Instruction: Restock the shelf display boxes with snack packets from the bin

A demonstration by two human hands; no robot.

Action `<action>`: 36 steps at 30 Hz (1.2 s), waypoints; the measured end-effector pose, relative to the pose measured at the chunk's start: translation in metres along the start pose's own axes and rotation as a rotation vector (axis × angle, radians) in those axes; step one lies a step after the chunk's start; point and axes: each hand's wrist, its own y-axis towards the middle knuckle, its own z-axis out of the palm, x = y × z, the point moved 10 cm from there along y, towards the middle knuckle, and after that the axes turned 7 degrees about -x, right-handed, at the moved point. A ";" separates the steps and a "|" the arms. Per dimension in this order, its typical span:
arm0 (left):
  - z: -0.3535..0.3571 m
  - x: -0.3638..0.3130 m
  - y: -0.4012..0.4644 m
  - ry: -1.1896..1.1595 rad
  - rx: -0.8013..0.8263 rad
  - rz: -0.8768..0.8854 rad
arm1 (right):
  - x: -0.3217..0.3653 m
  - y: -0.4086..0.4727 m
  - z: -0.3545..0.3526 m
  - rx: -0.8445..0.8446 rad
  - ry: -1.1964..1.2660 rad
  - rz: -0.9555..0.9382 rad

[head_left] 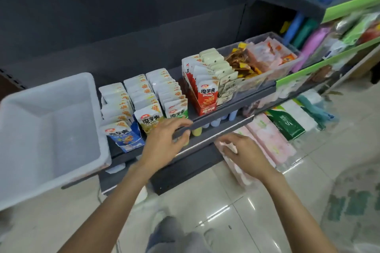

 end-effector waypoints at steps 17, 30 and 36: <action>0.061 0.054 0.245 0.489 0.085 0.104 | -0.031 0.280 -0.088 -0.065 0.107 -0.245; 0.089 0.062 0.253 0.612 0.194 0.171 | -0.014 0.340 -0.032 0.240 -0.042 -0.473; 0.068 0.061 0.247 0.623 0.174 0.089 | -0.002 0.350 -0.008 0.361 -0.122 -0.541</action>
